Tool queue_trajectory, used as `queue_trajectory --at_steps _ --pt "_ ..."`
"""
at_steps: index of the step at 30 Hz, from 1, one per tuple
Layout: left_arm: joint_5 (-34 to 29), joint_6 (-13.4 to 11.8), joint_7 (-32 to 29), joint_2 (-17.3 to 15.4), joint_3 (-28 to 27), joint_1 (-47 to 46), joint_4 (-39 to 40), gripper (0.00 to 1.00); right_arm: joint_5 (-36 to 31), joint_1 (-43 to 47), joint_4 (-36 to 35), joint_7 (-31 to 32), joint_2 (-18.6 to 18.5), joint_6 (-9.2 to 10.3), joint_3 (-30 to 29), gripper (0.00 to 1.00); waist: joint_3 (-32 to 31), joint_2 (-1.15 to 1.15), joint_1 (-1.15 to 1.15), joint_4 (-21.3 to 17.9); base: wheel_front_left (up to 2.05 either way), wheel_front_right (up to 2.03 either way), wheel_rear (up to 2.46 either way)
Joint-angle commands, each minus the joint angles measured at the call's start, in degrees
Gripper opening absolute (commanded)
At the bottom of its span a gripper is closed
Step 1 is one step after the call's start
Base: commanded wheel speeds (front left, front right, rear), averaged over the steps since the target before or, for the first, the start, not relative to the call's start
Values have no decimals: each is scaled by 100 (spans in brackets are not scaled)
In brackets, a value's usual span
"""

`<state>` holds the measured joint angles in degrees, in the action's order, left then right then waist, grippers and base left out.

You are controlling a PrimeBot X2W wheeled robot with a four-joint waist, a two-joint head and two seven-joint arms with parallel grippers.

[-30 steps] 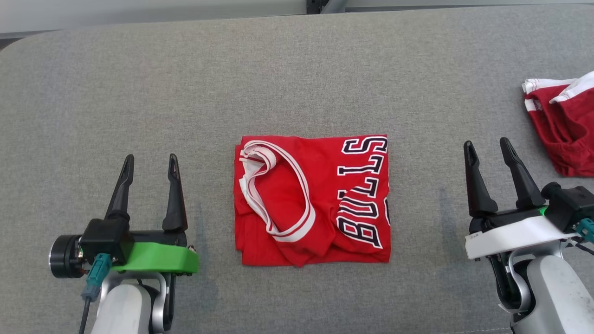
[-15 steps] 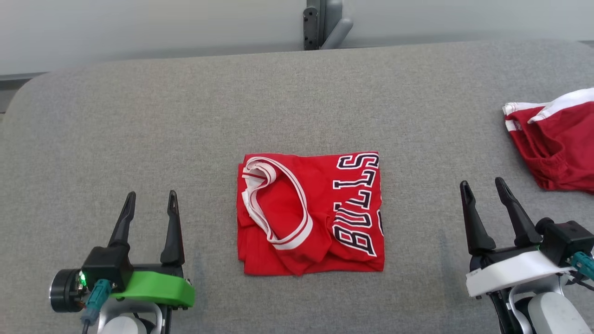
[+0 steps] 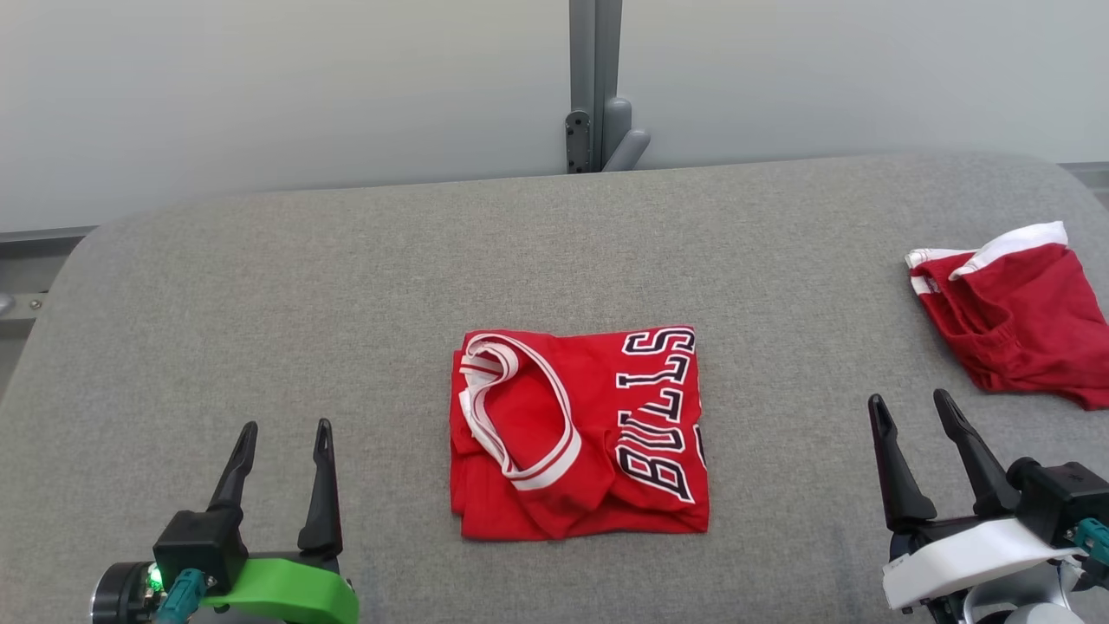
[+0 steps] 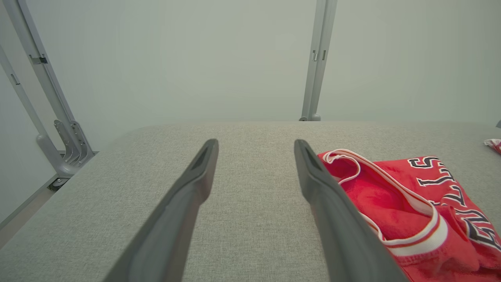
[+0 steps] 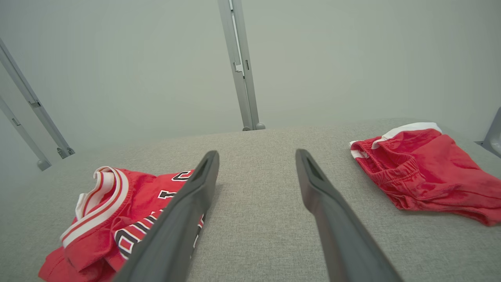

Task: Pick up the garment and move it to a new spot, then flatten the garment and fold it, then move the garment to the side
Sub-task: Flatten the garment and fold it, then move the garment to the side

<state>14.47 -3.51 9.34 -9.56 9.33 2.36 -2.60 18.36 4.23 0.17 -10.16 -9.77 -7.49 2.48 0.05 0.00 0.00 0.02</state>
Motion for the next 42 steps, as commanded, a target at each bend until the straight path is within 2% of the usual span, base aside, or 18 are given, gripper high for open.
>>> queue_trajectory --at_steps 1,17,21,27,34,42 --pt "57 12 -32 -56 -8 82 17 100 -50 87 -54 37 11 1 -48 100 -68 0 0 28 0 0 0" --pt "111 -60 -98 -106 55 0 91 100 -32 16 -37 97 43 1 -46 100 -33 0 0 50 0 0 0" --pt "76 -28 -74 -76 118 -240 132 100 -63 -208 139 189 -56 1 51 100 176 0 0 157 0 0 0" --pt "-5 48 55 27 260 -724 85 100 96 -795 755 167 -154 1 420 100 749 0 0 486 0 0 0" --pt "-41 91 278 188 412 -1177 -163 100 426 -1534 1801 127 -240 1 1013 100 1231 0 0 852 0 0 0" --pt "-28 107 452 309 482 -1444 -426 100 1019 -2178 2798 322 -275 1 1707 100 1498 0 0 1016 0 0 0"
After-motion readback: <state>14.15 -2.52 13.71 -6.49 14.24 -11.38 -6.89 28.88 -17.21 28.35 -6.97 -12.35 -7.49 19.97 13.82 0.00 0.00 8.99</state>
